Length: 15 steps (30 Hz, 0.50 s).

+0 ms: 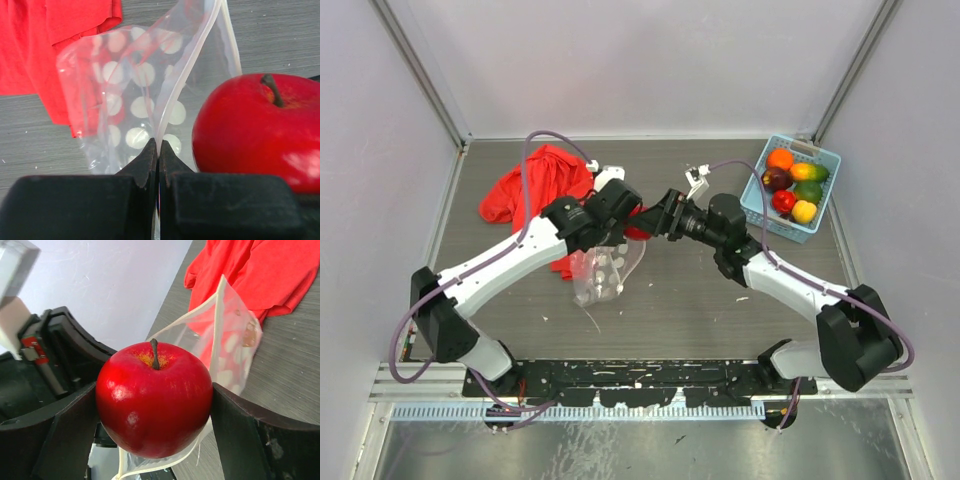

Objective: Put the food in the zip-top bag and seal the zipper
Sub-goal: Place the fake fruit in the zipper food storage bag.

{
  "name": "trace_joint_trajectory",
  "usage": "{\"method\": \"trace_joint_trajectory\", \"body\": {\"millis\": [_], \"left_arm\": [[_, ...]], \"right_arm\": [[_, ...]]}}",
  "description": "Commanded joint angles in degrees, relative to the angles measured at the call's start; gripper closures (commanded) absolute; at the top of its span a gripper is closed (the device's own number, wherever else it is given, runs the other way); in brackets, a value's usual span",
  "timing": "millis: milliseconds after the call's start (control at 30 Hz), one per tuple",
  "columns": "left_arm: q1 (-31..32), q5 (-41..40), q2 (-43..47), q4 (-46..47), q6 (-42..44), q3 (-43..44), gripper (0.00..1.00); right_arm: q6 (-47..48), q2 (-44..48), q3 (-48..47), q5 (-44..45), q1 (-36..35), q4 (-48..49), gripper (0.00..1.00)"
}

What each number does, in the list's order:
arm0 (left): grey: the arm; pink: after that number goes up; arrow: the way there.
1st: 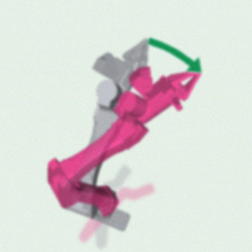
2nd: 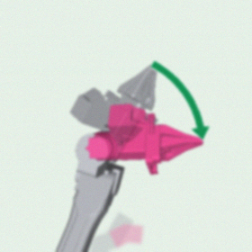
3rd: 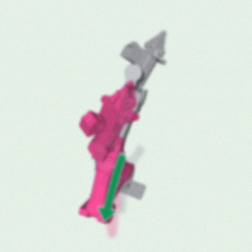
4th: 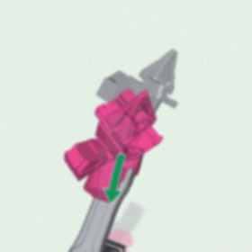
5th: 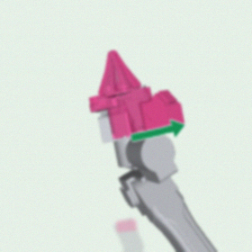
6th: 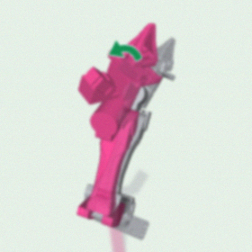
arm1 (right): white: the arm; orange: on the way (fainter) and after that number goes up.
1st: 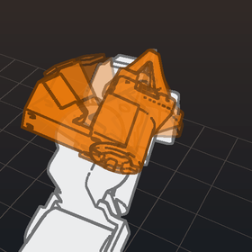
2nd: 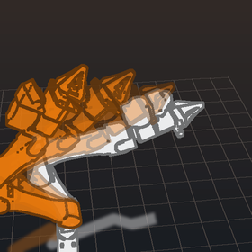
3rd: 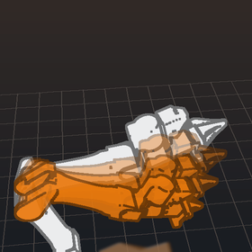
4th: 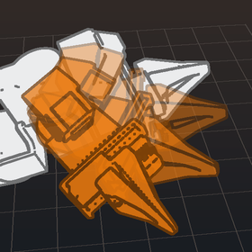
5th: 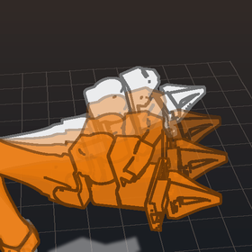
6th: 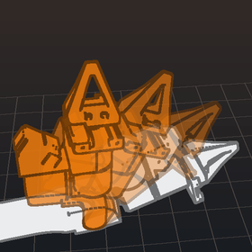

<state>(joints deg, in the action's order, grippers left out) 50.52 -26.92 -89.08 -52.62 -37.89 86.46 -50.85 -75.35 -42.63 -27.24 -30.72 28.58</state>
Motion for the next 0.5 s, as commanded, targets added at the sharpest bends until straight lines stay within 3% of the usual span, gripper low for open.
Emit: {"method": "trace_joint_trajectory", "body": {"millis": [0,467], "left_arm": [[0.1,0.2,4.6,4.0,-1.3,-1.1,1.00],[-0.8,5.8,8.1,8.9,-1.3,-3.6,1.00]], "right_arm": [[3.8,-0.9,-0.6,-1.0,-0.5,0.9,0.51],[17.6,-3.2,-1.7,-1.1,-3.9,-4.0,0.51]]}}
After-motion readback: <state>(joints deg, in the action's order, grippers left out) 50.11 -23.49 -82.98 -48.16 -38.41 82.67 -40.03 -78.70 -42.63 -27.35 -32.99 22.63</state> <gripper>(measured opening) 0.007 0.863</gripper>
